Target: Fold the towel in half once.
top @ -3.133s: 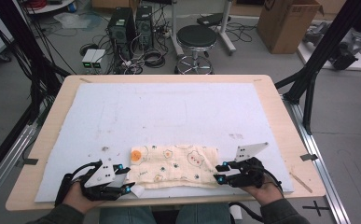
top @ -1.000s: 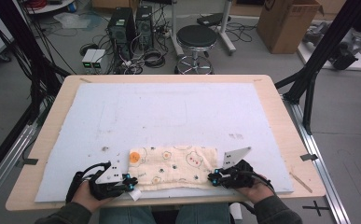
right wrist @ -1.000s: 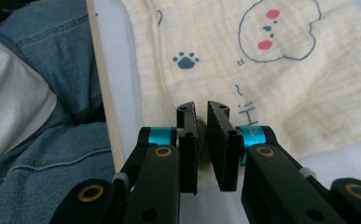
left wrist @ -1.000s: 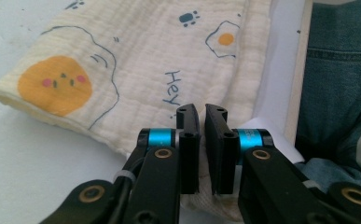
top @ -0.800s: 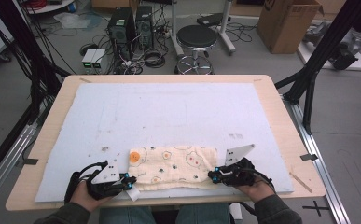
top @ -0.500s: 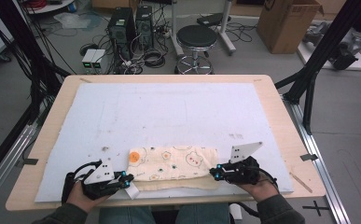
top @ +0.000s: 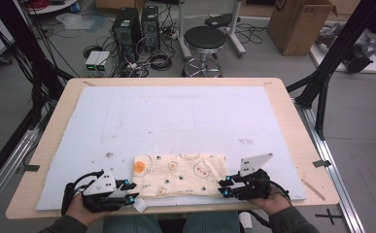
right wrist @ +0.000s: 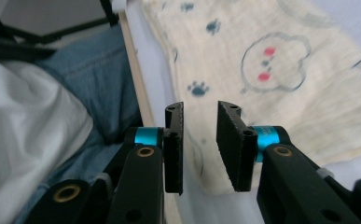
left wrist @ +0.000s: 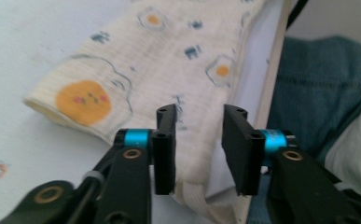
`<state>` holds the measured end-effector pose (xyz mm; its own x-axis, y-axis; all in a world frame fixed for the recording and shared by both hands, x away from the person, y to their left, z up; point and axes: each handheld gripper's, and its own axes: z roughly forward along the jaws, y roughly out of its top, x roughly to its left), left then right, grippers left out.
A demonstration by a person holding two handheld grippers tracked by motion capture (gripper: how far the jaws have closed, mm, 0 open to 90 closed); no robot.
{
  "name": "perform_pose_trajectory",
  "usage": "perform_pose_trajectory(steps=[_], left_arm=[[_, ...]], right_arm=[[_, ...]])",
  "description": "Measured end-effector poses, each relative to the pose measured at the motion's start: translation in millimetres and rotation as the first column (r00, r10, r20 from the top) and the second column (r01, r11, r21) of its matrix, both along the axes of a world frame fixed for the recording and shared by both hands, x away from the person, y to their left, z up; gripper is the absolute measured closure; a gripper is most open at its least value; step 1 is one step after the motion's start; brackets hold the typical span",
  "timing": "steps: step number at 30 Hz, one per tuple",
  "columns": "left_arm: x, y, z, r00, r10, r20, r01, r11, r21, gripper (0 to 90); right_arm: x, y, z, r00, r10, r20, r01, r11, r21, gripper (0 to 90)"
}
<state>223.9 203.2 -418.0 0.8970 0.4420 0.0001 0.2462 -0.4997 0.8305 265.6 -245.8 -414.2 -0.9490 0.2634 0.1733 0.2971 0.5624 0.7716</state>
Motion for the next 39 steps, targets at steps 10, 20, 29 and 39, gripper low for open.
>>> perform_pose_trajectory(steps=[10, 20, 29, 39], left_arm=[[35.0, -16.1, 14.0, 0.9944, 0.106, 0.003, -0.106, 0.9936, -0.041, 64.4], [55.3, -29.7, 15.2, 0.9857, 0.165, -0.034, -0.167, 0.9843, -0.057, 87.6], [69.4, -51.0, 9.4, 0.9880, 0.143, -0.057, -0.146, 0.9884, -0.043, 89.6], [86.5, -67.2, -5.0, 0.9834, 0.150, -0.103, -0.144, 0.9879, 0.057, 89.6]], right_arm=[[41.6, 11.8, 22.5, 0.9930, -0.118, -0.001, 0.118, 0.990, 0.075, 69.8], [68.2, 37.7, 21.4, 0.9919, -0.121, -0.037, 0.124, 0.990, 0.072, 84.9], [85.6, 63.8, 14.5, 0.9884, -0.122, -0.091, 0.127, 0.990, 0.055, 89.4], [101.4, 95.8, -5.7, 0.9725, -0.135, -0.190, 0.130, 0.991, -0.037, 89.4]])
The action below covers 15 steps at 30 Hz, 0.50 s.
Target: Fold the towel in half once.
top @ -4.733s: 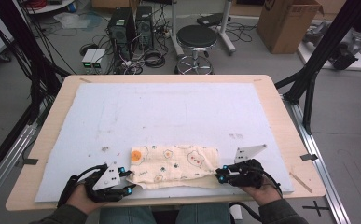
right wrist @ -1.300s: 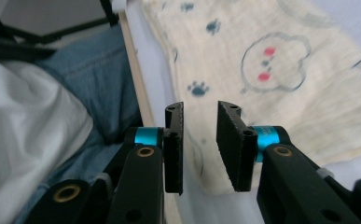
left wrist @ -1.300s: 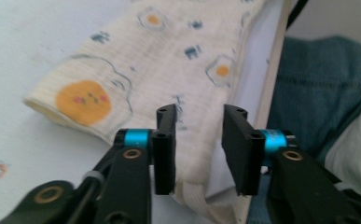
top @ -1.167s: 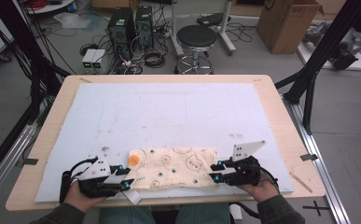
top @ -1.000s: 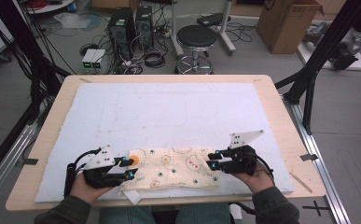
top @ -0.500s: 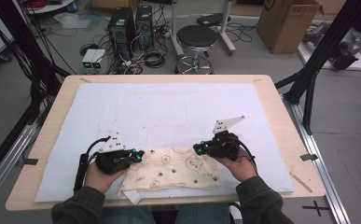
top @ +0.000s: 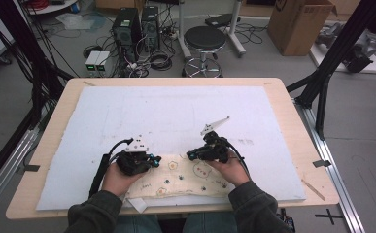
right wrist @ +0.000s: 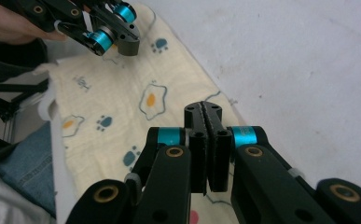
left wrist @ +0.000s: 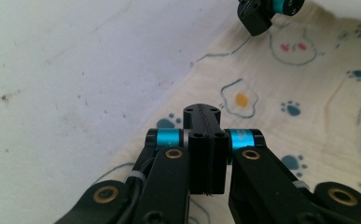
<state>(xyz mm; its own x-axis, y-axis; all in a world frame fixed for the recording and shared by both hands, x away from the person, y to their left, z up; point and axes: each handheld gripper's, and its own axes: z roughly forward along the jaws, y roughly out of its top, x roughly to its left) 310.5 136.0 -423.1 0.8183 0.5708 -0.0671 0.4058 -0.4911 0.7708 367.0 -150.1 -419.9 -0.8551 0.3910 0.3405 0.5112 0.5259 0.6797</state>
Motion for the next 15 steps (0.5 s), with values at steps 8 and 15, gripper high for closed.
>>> perform_pose_trajectory(steps=[8, 15], left_arm=[[2.8, -0.6, -6.5, 0.9998, 0.008, -0.016, -0.006, 0.9974, 0.072, 89.6], [3.9, 0.2, -8.9, 0.9989, 0.019, -0.042, -0.014, 0.9946, 0.102, 89.5]], right_arm=[[4.4, 3.7, -10.3, 0.9997, 0.002, -0.026, -0.005, 0.996, -0.084, 89.4], [5.0, -3.9, -19.6, 0.9988, -0.020, -0.045, 0.017, 0.998, -0.066, 89.4]])
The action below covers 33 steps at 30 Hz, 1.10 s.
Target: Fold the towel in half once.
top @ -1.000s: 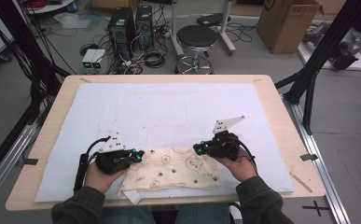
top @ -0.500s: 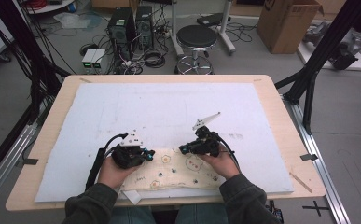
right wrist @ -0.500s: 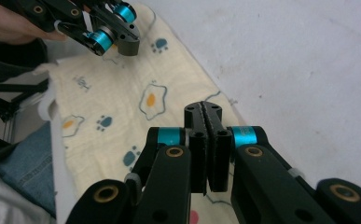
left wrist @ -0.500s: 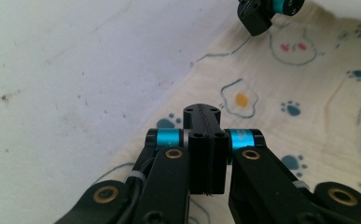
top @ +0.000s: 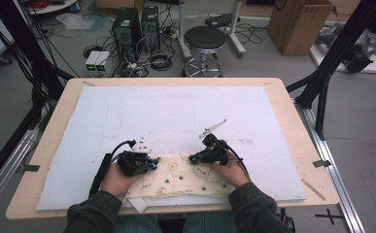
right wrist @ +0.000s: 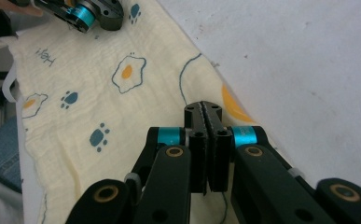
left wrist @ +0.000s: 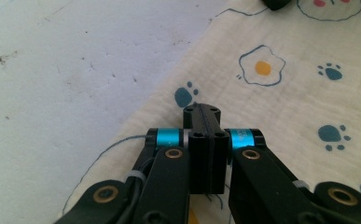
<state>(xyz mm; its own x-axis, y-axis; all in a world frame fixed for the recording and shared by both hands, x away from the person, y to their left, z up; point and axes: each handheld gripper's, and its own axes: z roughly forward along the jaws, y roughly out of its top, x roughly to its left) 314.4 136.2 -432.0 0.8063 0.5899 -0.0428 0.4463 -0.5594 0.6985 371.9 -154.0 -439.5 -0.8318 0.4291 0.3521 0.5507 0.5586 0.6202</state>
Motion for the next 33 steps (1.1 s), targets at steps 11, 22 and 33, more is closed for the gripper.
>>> perform_pose_trajectory(steps=[11, 22, 33], left_arm=[[-1.4, 13.6, 0.7, 0.9994, 0.033, 0.003, -0.033, 0.9994, 0.013, 89.5], [-3.2, 43.0, -2.9, 0.9946, 0.103, -0.012, -0.103, 0.9941, -0.034, 89.4], [-3.9, 49.8, -4.7, 0.9935, 0.113, -0.013, -0.114, 0.9919, -0.056, 88.0]], right_arm=[[-4.8, -17.4, -0.5, 0.9997, -0.024, 0.004, 0.024, 1.000, 0.005, 89.1], [-9.5, -46.3, -0.9, 0.9982, -0.059, 0.012, 0.059, 0.998, 0.007, 88.3], [-17.6, -87.7, -2.8, 0.9904, -0.138, 0.016, 0.137, 0.990, 0.028, 87.4]])
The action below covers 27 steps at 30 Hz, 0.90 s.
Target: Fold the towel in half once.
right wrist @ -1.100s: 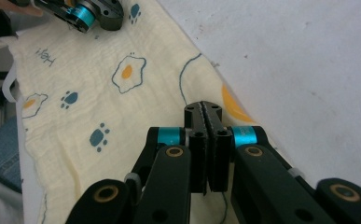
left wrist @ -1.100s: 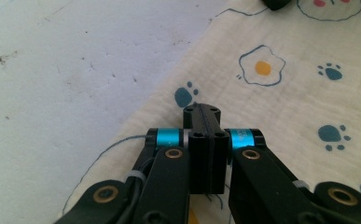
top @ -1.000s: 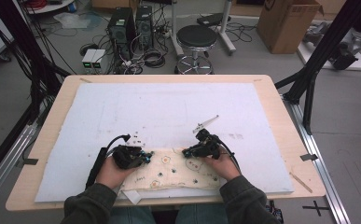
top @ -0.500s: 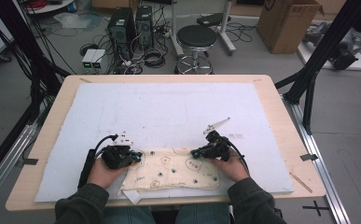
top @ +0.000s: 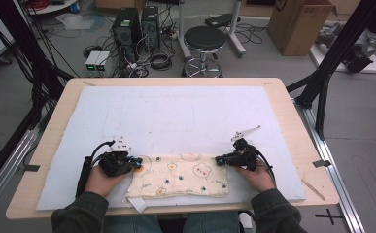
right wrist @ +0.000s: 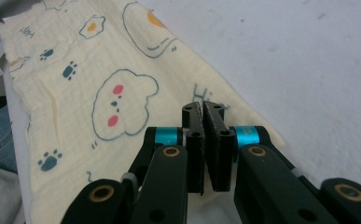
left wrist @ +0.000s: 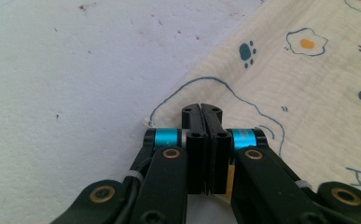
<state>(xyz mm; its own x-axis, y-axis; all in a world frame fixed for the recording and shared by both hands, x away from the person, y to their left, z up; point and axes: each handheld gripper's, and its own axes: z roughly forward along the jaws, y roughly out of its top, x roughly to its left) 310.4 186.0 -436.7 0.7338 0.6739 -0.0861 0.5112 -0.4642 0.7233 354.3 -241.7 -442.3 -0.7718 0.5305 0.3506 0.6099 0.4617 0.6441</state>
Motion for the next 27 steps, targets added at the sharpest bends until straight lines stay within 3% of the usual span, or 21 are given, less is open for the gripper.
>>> perform_pose_trajectory(steps=[5, 9, 11, 17, 23, 27], left_arm=[[-1.9, 1.5, -0.5, 0.9999, 0.005, 0.014, -0.005, 0.9998, -0.018, 88.1], [-4.1, 3.0, 6.9, 0.9975, 0.017, 0.069, -0.011, 0.9965, -0.083, 88.6], [-3.1, 3.0, 8.3, 0.9971, 0.015, 0.075, -0.008, 0.9952, -0.097, 88.6], [2.2, 0.4, 1.9, 0.9979, 0.028, 0.059, -0.025, 0.9980, -0.058, 88.6], [4.4, -1.1, -2.4, 0.9983, 0.024, 0.053, -0.024, 0.9997, -0.006, 88.5], [4.9, -0.5, -3.5, 0.9983, 0.022, 0.054, -0.021, 0.9997, -0.010, 88.6]], right_arm=[[-2.0, -7.4, -0.5, 0.9999, -0.016, 0.000, 0.016, 1.000, 0.016, 87.2], [-2.4, -2.6, 7.7, 0.9993, -0.004, 0.036, 0.002, 0.998, 0.064, 87.2], [-0.4, 4.0, 11.8, 0.9986, 0.004, 0.053, -0.009, 0.996, 0.085, 87.2], [9.0, 24.4, 8.5, 0.9980, 0.028, 0.056, -0.031, 0.998, 0.050, 87.2], [13.1, 25.8, 1.9, 0.9986, 0.027, 0.045, -0.026, 1.000, -0.011, 87.2], [12.5, 20.1, 0.2, 0.9991, 0.014, 0.041, -0.014, 1.000, -0.010, 87.2]])
